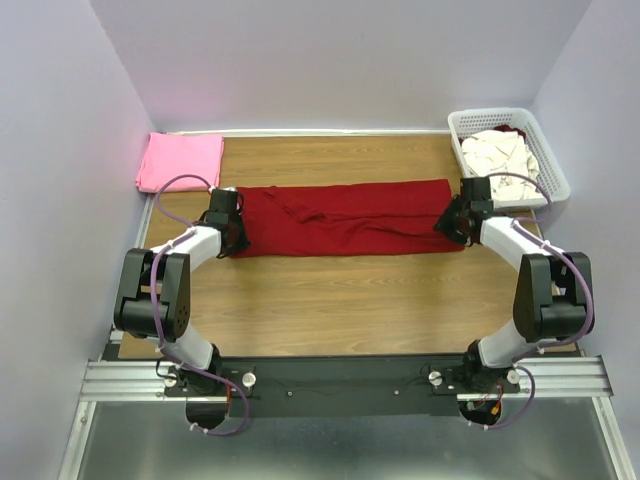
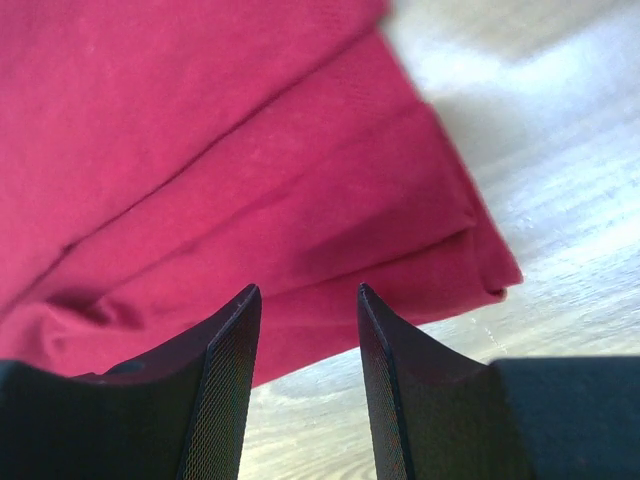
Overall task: Fold and stack the t-shirts
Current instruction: Fold the tshirt
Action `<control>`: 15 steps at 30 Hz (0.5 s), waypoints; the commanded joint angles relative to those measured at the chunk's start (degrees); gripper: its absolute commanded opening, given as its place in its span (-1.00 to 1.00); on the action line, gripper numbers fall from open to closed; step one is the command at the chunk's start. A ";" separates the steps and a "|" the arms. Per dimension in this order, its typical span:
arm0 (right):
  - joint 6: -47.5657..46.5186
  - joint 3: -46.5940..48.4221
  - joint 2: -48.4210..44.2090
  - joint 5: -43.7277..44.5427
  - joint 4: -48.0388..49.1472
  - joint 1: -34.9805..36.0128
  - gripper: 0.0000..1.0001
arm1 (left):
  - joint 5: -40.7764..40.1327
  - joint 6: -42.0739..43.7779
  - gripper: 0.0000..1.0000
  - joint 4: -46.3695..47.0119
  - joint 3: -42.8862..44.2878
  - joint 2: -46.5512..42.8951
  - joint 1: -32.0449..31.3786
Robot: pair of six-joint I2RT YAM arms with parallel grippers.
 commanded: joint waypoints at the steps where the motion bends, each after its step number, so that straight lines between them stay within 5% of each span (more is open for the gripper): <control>1: 8.16 -6.72 -2.74 -3.81 8.22 -4.26 0.01 | 1.58 0.88 -0.62 -1.80 -1.07 -1.42 0.35; 15: 10.37 -14.74 -5.98 -10.23 15.17 -12.81 0.03 | 1.75 0.80 -0.61 -1.63 -0.99 -1.33 0.08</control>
